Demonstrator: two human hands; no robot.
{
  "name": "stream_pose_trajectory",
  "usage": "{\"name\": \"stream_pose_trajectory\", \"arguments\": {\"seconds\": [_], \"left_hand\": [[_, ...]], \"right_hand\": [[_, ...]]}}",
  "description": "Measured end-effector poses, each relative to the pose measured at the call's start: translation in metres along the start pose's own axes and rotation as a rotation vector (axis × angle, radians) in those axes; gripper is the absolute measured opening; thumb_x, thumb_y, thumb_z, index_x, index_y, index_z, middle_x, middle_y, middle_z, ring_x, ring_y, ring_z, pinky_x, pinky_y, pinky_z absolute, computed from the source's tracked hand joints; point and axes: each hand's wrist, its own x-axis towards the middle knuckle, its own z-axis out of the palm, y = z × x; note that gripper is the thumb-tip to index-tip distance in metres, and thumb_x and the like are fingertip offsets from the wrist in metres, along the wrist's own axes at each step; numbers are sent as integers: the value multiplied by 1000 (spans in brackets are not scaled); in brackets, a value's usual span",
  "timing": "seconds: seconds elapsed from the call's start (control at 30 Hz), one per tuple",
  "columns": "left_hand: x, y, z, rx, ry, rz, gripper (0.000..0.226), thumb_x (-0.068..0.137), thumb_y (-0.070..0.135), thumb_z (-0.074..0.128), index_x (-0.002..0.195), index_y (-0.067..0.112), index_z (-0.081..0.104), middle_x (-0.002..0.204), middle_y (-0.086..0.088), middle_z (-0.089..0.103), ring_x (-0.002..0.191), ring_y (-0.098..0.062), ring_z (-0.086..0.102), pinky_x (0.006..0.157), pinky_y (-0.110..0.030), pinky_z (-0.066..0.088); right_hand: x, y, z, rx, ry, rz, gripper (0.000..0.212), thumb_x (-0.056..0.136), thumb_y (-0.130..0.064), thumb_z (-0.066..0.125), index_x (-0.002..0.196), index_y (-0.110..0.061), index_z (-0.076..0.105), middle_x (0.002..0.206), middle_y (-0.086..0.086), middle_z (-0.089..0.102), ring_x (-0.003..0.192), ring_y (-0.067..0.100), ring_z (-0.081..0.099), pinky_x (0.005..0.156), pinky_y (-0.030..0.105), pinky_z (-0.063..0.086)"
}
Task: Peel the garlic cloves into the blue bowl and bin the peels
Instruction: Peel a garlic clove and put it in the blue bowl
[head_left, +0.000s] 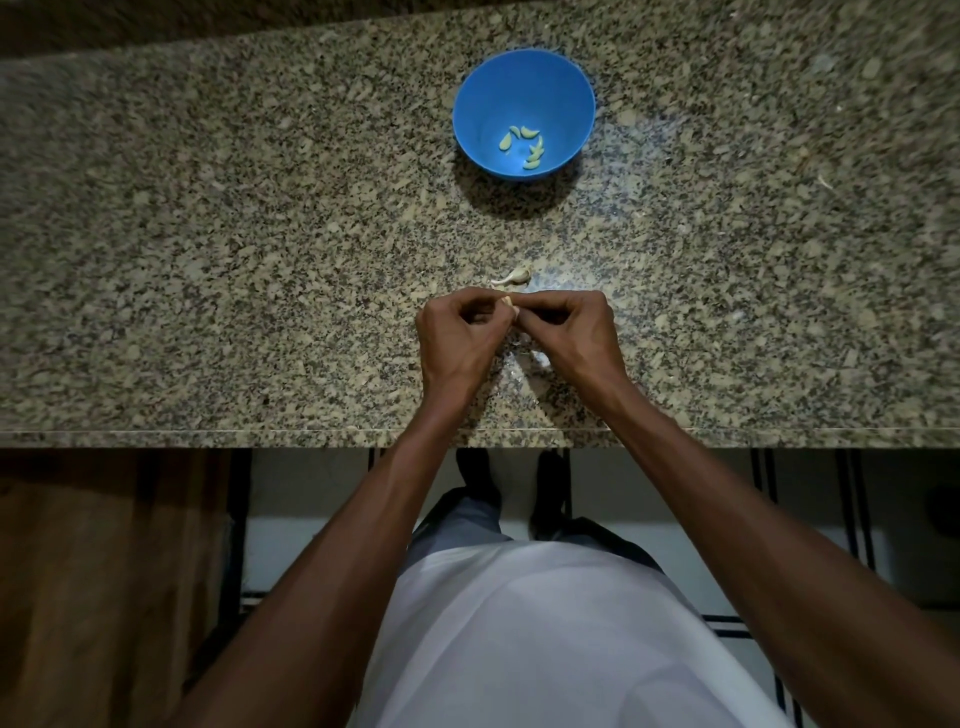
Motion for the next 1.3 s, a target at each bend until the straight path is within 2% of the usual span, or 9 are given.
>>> {"name": "stream_pose_trajectory", "arguments": {"seconds": [0.33, 0.43, 0.53, 0.63, 0.77, 0.9, 1.07, 1.2, 1.3], "left_hand": [[10, -2, 1, -22, -42, -91, 9, 86, 14, 79, 95, 17, 78, 83, 6, 75, 77, -5, 73, 69, -24, 63], [13, -7, -2, -61, -83, -110, 7, 87, 15, 78, 95, 14, 78, 85, 1, 76, 80, -12, 75, 75, -29, 64], [13, -11, -5, -198, -137, -159, 6, 91, 13, 76, 96, 11, 77, 88, -5, 77, 84, -18, 76, 78, -30, 63], [11, -15, -5, -259, -131, -189, 6, 90, 10, 76, 95, 7, 76, 91, -7, 77, 85, -17, 76, 76, -27, 61], [11, -21, -7, -254, -108, -219, 16, 82, 12, 85, 95, 7, 77, 95, -7, 78, 91, -23, 76, 81, -34, 64], [11, -23, -11, -236, -131, -161, 24, 76, 23, 91, 94, 13, 79, 95, 1, 79, 90, -15, 76, 78, -33, 64], [9, -20, -10, -300, -253, -66, 20, 91, 23, 80, 110, 17, 79, 107, 3, 79, 100, -15, 76, 84, -34, 64], [13, -20, -11, -330, -271, -167, 25, 88, 18, 82, 110, 8, 78, 105, -5, 79, 101, -20, 76, 91, -42, 62], [15, -20, -15, -349, -294, -198, 27, 85, 18, 85, 106, 4, 78, 103, -8, 79, 100, -24, 76, 90, -41, 62]], "right_hand": [[1, -1, 1, 0, 14, -7, 21, 91, -14, 80, 112, -8, 81, 103, 3, 81, 96, 14, 78, 90, 42, 64], [3, -2, 0, 45, -10, 21, 25, 92, -10, 78, 117, -8, 79, 106, 7, 80, 100, 19, 77, 93, 44, 63], [5, -4, -2, 139, -58, 67, 28, 94, -4, 75, 122, -4, 75, 105, 14, 79, 97, 24, 78, 92, 41, 63], [3, -7, -4, 229, -100, 91, 27, 92, -1, 76, 119, 0, 75, 107, 16, 79, 98, 26, 78, 86, 32, 63], [3, -9, -9, 262, -91, 114, 23, 90, -1, 78, 113, 3, 76, 108, 18, 78, 99, 31, 77, 84, 34, 63], [3, -9, -13, 227, -87, 125, 23, 89, -7, 81, 110, 0, 77, 107, 12, 79, 96, 27, 78, 85, 38, 65], [5, -11, -13, 101, -107, 92, 24, 88, -19, 84, 110, -10, 80, 98, 7, 81, 92, 26, 78, 77, 33, 63], [8, -13, -13, 103, -118, 96, 27, 89, -11, 83, 115, -5, 75, 104, 11, 79, 96, 25, 77, 81, 33, 64], [8, -13, -14, 60, -144, 71, 24, 90, -15, 82, 111, -7, 78, 108, 5, 79, 97, 19, 77, 81, 30, 63]]}}
